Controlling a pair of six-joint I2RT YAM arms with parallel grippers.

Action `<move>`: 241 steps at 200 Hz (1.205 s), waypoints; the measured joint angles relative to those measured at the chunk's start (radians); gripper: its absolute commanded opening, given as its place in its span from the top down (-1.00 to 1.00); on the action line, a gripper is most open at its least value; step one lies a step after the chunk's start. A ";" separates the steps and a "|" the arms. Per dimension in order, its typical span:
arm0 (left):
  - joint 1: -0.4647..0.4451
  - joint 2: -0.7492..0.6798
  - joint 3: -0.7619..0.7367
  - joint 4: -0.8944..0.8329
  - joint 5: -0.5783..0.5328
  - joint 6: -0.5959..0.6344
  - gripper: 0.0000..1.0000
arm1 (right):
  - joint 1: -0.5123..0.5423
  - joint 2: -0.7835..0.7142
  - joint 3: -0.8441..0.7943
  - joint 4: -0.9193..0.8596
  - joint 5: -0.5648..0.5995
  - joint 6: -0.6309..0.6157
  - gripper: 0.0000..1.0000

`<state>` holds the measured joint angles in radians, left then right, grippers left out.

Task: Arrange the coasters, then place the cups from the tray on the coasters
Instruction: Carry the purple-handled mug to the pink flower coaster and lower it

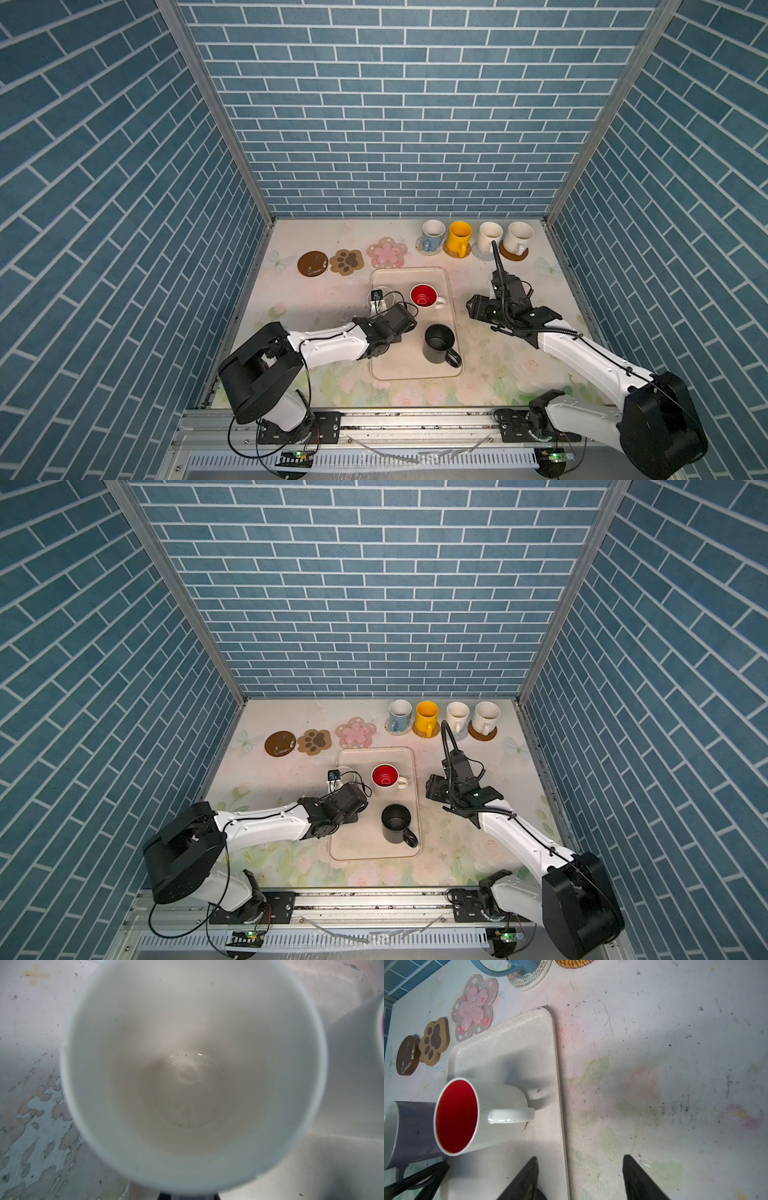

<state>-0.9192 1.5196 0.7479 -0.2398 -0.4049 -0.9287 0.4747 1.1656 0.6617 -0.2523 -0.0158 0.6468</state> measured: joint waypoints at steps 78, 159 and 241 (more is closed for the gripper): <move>0.003 -0.139 0.057 -0.148 0.044 0.193 1.00 | 0.000 -0.010 -0.001 0.025 -0.011 0.000 -0.30; 0.127 -0.184 0.183 -0.211 0.094 0.359 1.00 | 0.000 -0.012 0.006 0.029 -0.026 -0.046 -0.29; 0.331 0.077 0.421 -0.118 0.246 0.495 1.00 | 0.000 0.066 0.110 0.035 -0.060 -0.152 -0.27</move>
<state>-0.5880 1.5963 1.1687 -0.3576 -0.1585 -0.4339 0.4747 1.2312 0.7715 -0.2169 -0.0757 0.4950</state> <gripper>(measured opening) 0.168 0.635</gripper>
